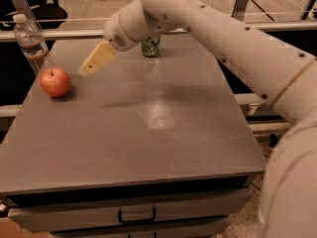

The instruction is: Move apple near water bottle

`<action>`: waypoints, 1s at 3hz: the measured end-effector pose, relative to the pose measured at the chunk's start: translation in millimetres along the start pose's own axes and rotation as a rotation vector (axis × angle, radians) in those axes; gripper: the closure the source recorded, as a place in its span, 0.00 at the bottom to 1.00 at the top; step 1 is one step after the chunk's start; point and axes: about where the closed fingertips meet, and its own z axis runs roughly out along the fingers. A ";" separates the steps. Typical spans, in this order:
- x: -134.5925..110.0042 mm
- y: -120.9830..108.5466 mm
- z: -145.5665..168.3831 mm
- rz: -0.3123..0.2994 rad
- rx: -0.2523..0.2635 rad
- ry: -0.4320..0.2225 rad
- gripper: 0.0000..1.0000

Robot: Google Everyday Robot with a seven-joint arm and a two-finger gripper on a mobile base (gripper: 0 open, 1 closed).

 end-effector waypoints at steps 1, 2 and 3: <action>-9.2 -4.8 -65.1 -0.005 -0.009 -0.182 0.00; 1.5 -10.0 -141.3 -0.037 0.021 -0.327 0.00; 29.8 -22.0 -189.0 -0.080 0.105 -0.323 0.00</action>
Offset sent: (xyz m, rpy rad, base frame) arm -0.0344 -0.4010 0.1193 0.4101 -0.3395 -0.1489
